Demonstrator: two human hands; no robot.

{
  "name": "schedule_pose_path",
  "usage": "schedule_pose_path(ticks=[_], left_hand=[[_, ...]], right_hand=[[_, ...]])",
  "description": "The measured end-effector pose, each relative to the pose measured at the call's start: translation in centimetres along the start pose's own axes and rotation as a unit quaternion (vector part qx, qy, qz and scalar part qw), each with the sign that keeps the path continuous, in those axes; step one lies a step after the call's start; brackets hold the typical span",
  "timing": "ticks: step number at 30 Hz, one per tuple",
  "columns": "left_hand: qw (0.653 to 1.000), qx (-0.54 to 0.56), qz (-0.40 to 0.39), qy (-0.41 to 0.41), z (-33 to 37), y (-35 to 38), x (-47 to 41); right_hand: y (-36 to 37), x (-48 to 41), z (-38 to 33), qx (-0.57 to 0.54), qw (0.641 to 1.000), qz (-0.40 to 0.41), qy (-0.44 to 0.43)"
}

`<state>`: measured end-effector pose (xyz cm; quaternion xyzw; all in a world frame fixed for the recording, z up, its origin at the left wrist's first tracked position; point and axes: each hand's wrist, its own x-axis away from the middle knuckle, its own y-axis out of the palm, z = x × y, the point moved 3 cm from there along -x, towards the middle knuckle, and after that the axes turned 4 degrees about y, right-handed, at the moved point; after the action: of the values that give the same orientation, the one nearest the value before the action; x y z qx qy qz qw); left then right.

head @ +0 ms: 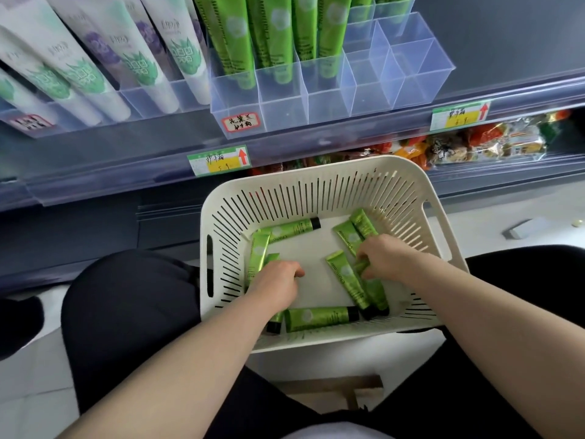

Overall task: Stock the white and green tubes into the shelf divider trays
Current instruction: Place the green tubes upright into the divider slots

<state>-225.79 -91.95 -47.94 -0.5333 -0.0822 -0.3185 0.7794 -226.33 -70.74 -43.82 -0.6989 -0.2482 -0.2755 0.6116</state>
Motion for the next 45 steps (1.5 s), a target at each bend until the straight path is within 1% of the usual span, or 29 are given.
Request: schedule_pose_path(ticks=[1,3,5,8,12,16,18,22,25,28,30,32,34,36,37,38,41,45], left_hand=[[0.999,0.003,-0.034,0.011,0.2,0.2,0.0],[0.992,-0.012,-0.121,0.016,0.6,0.9,0.0],[0.978,-0.075,-0.195,0.014,0.7,1.7,-0.2],[0.956,-0.153,-0.251,0.015,1.0,2.5,-0.6],[0.939,-0.18,-0.293,0.015,1.3,3.4,-0.4],[0.93,-0.207,-0.304,0.01,0.7,3.9,-0.5],[0.918,-0.251,-0.307,0.023,0.6,4.4,-0.7],[0.896,-0.331,-0.288,0.071,1.6,4.0,-1.5],[0.897,-0.301,-0.314,0.082,2.8,3.9,-1.7],[0.91,-0.263,-0.315,0.066,2.8,4.5,-1.2],[0.926,-0.231,-0.298,0.038,2.0,4.3,-1.0],[0.951,-0.164,-0.261,-0.003,1.1,3.3,-0.9],[0.982,-0.031,-0.177,-0.055,0.4,1.6,-0.9],[0.989,0.086,-0.091,-0.082,0.4,-0.5,-0.5],[0.989,0.116,-0.052,-0.079,0.7,-1.6,-0.2],[0.989,0.13,-0.013,-0.071,1.0,-2.9,0.1],[0.988,0.119,0.094,-0.027,2.9,-7.2,1.6],[0.976,0.066,0.205,0.043,5.9,-13.3,3.6]], right_hand=[[0.2,0.3,-0.3,-0.022,1.0,-0.003,-0.005],[0.5,0.9,-0.9,-0.029,0.999,0.028,-0.021],[0.1,1.6,-1.3,-0.017,0.996,0.076,-0.041],[-0.9,2.3,-1.4,-0.048,0.991,0.111,-0.056],[-1.3,2.1,-1.3,-0.091,0.987,0.113,-0.064],[-1.0,1.5,-1.6,-0.08,0.988,0.109,-0.071],[-1.0,1.3,-1.7,-0.083,0.988,0.108,-0.074],[-1.2,1.2,-1.7,-0.065,0.988,0.116,-0.078],[-1.3,1.0,-1.6,-0.06,0.988,0.118,-0.076],[-1.3,0.9,-1.7,-0.053,0.99,0.108,-0.075],[-1.4,0.9,-1.8,-0.049,0.99,0.103,-0.079],[-1.6,0.9,-1.9,-0.053,0.99,0.102,-0.083],[-2.1,1.1,-1.9,-0.069,0.987,0.118,-0.084],[-2.9,1.5,-1.8,-0.088,0.98,0.159,-0.085],[-3.4,1.8,-1.8,-0.098,0.975,0.184,-0.084],[-3.9,2.3,-1.7,-0.109,0.969,0.208,-0.083],[-5.6,4.1,-1.5,-0.158,0.945,0.271,-0.096],[-8.9,6.8,-1.0,-0.203,0.896,0.377,-0.118]])
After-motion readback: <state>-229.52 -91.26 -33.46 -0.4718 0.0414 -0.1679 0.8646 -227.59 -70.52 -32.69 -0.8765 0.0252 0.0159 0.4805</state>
